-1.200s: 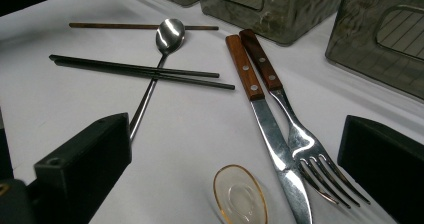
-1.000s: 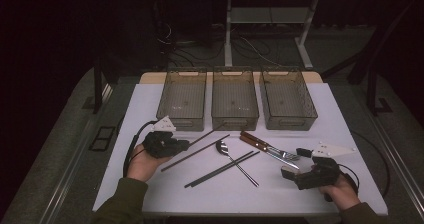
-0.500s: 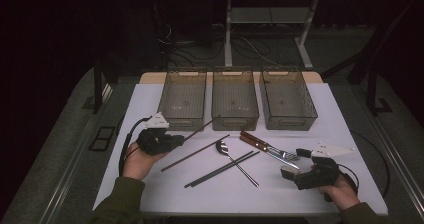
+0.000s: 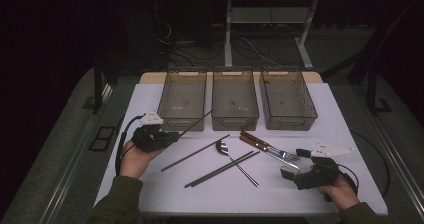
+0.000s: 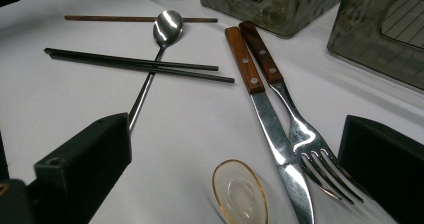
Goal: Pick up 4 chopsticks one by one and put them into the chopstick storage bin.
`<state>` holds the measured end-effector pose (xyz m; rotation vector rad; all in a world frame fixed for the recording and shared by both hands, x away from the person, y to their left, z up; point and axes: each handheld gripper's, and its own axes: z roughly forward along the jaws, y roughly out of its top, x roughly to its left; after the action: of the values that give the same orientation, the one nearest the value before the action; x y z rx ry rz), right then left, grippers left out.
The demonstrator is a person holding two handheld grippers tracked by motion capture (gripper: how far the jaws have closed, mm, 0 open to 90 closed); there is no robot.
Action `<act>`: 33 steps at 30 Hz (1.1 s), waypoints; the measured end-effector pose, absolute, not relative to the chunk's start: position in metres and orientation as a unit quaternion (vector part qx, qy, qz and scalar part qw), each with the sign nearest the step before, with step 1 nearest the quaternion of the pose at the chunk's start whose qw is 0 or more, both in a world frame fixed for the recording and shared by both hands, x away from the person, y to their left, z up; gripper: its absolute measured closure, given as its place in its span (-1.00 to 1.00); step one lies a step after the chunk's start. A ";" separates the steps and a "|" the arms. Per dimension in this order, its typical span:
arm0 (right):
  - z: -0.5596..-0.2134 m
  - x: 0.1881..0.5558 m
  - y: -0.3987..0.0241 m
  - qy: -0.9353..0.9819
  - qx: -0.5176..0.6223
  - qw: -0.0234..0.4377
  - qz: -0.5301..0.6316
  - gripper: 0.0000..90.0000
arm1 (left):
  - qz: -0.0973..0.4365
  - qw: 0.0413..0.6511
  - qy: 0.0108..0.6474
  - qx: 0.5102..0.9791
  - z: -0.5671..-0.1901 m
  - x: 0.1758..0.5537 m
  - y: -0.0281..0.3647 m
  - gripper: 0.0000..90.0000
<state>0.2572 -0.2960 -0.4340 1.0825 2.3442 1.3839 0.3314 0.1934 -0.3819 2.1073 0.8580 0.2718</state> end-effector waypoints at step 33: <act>-0.434 0.257 -0.296 0.795 0.367 0.109 0.471 -0.99 | 0.117 0.415 0.393 0.812 -0.373 0.373 0.202 0.88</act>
<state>0.2569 -0.2962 -0.4342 1.0786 2.3370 1.3839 0.3731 0.2024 -0.3732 2.0412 0.9867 0.2947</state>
